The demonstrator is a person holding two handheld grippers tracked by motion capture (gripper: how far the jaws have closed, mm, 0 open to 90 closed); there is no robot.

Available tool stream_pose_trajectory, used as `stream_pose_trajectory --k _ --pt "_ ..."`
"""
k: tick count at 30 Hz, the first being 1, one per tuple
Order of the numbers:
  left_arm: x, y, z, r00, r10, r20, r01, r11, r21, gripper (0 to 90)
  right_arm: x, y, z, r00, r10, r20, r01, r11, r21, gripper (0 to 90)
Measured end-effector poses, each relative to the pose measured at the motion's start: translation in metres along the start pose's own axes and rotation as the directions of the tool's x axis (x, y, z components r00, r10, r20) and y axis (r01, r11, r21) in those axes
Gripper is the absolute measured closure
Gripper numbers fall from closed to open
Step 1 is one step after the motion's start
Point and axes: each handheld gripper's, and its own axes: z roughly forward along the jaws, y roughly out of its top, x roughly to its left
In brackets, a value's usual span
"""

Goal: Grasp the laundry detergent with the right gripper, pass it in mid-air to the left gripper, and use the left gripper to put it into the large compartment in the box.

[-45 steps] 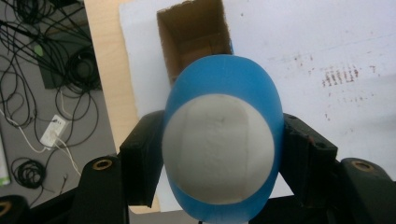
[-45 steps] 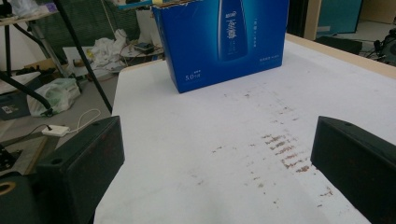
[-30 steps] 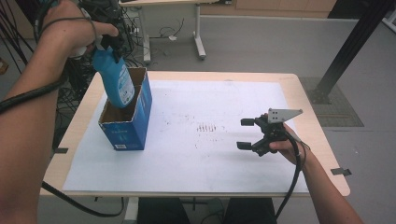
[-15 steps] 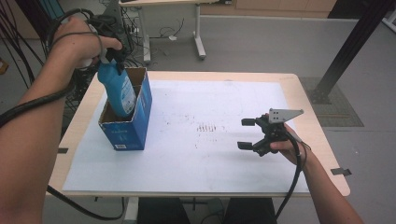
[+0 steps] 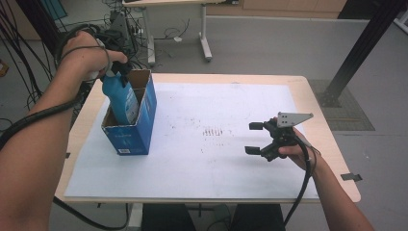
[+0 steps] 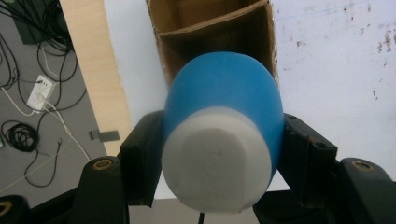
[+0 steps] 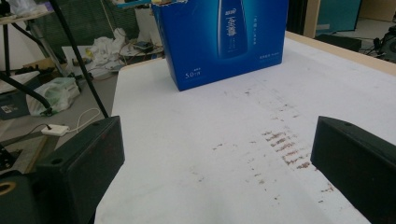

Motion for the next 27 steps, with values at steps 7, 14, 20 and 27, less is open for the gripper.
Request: stream_pose_trajectory --k 7,14,20,27 --pt "0.0 0.001 0.013 1.0 0.0 0.0 0.0 0.9998 0.019 38.1 0.0 0.0 0.0 1.0 0.0 0.001 0.0 1.0 -0.001 2.8" --pt "0.001 0.002 0.027 0.9999 -0.005 0.01 0.005 0.9991 0.042 38.1 0.0 0.0 0.0 1.0 -0.002 0.0 0.002 1.0 -0.002 2.8" --pt "0.002 0.003 0.041 0.9995 -0.021 0.023 0.019 0.9983 0.055 38.1 0.0 -0.001 0.0 1.0 0.003 0.002 -0.003 1.0 -0.003 2.8" --pt "0.001 0.003 0.051 0.9996 -0.017 0.023 0.016 0.9975 0.069 38.1 0.0 -0.001 0.0 1.0 0.004 0.004 -0.004 1.0 0.0 2.9"
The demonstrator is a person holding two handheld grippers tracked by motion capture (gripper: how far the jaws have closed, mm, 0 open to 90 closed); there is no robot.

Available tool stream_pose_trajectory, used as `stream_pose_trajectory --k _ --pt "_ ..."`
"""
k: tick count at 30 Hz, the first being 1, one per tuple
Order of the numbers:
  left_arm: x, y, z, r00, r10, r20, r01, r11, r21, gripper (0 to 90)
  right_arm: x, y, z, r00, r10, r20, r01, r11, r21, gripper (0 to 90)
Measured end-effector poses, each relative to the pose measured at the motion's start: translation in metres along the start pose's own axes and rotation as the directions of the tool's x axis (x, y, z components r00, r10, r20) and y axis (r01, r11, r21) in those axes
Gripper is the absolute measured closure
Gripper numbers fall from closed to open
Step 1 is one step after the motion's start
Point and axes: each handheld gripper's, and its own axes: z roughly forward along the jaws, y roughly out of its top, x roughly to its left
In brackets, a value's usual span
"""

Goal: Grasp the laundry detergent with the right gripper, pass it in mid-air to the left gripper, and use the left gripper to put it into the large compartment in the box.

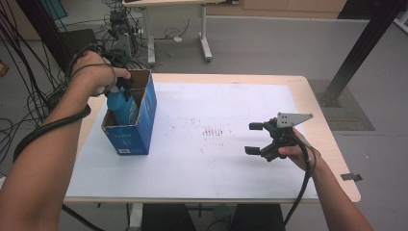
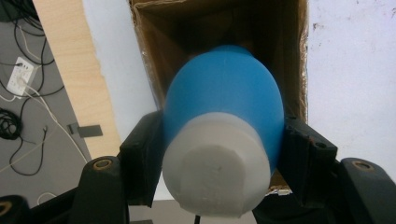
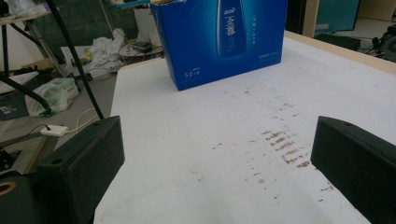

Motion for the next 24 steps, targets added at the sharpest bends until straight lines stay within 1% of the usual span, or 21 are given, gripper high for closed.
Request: stream_pose_trajectory --k 3,7,10,13,21,24 --pt "-0.001 0.001 0.004 1.0 -0.003 0.002 0.003 1.0 0.009 38.1 0.0 0.0 0.001 1.0 -0.003 -0.001 0.003 1.0 -0.001 2.9" --pt "-0.001 0.002 0.01 1.0 0.004 -0.003 -0.004 0.9997 0.026 38.0 0.001 0.0 0.001 1.0 -0.001 -0.003 0.001 1.0 0.0 2.9" --pt "-0.003 0.002 0.014 1.0 -0.004 0.001 0.004 0.9994 0.033 38.1 0.001 0.0 0.002 1.0 -0.001 -0.002 0.001 1.0 0.0 2.8" --pt "-0.003 0.003 0.019 1.0 0.0 0.003 0.0 0.9988 0.049 38.1 0.001 0.0 0.002 1.0 0.0 -0.001 0.0 1.0 0.001 2.9" --pt "-0.005 0.004 0.027 1.0 -0.004 0.009 0.003 0.9981 0.061 38.0 0.001 0.0 0.002 1.0 0.001 -0.002 -0.001 1.0 0.0 2.9" --pt "-0.006 0.005 0.029 1.0 0.002 0.009 -0.002 0.9977 0.068 38.0 0.001 0.0 0.003 1.0 0.002 -0.002 -0.002 1.0 0.002 2.9"
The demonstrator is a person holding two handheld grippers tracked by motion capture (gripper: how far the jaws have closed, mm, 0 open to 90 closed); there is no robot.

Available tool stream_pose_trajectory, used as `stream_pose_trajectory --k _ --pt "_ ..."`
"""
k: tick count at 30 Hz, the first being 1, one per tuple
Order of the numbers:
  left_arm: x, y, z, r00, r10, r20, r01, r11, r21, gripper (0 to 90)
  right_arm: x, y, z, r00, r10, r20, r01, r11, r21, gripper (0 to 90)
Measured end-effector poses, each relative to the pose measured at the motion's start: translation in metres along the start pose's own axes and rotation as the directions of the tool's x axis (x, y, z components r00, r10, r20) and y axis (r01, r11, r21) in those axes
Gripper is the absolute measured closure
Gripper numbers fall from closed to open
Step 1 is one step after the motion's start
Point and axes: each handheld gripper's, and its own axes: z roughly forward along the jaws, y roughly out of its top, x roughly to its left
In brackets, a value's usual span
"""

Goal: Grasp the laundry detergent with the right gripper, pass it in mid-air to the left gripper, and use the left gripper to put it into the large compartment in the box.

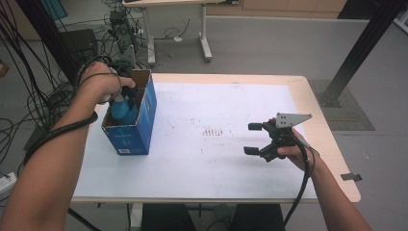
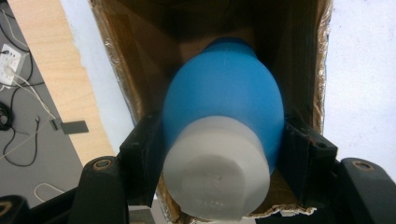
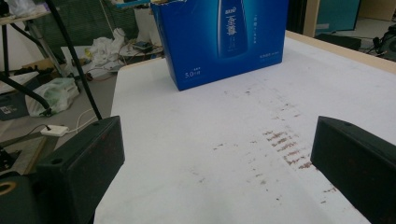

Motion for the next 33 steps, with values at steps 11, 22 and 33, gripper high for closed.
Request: stream_pose_trajectory --k 11,22,33 --pt "0.0 0.003 0.01 1.0 -0.008 0.005 0.008 0.9998 0.016 38.0 0.0 -0.001 -0.001 1.0 0.002 0.003 -0.002 1.0 -0.002 2.9" --pt "0.0 0.005 0.014 0.9999 -0.007 0.007 0.007 0.9999 0.011 38.0 0.0 -0.001 -0.001 1.0 0.001 0.002 -0.001 1.0 -0.003 2.9" --pt "0.001 0.005 0.014 0.9999 -0.011 0.013 0.011 0.9998 0.014 38.0 0.0 -0.001 -0.001 1.0 0.003 0.003 -0.003 1.0 -0.003 2.9"
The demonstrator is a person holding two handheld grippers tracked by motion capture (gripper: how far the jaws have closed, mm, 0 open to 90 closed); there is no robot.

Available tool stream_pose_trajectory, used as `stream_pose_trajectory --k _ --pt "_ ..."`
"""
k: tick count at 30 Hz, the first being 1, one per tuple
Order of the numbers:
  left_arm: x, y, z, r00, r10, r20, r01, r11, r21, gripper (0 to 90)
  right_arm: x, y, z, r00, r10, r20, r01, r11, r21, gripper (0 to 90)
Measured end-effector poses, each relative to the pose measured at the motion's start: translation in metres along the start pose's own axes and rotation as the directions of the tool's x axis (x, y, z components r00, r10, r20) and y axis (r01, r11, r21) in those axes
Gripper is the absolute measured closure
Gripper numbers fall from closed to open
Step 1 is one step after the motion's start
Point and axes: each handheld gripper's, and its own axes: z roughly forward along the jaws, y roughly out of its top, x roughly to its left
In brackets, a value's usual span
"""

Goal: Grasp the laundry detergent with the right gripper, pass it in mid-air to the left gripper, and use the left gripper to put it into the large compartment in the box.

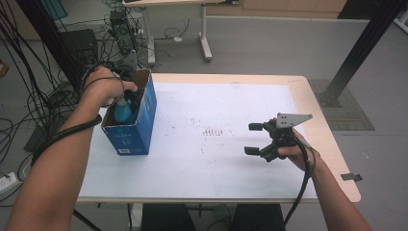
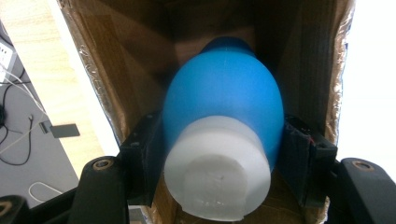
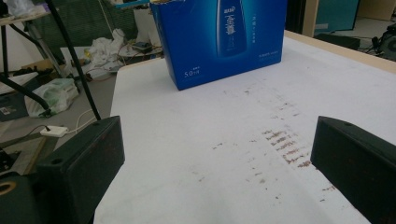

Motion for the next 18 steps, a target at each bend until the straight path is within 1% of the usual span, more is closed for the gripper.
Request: stream_pose_trajectory --k 18 --pt "-0.0002 0.0008 0.0004 1.0 -0.001 -0.001 0.001 1.0 -0.004 38.0 -0.0004 -0.0011 -0.0007 1.0 0.002 0.003 -0.002 1.0 -0.003 2.9"
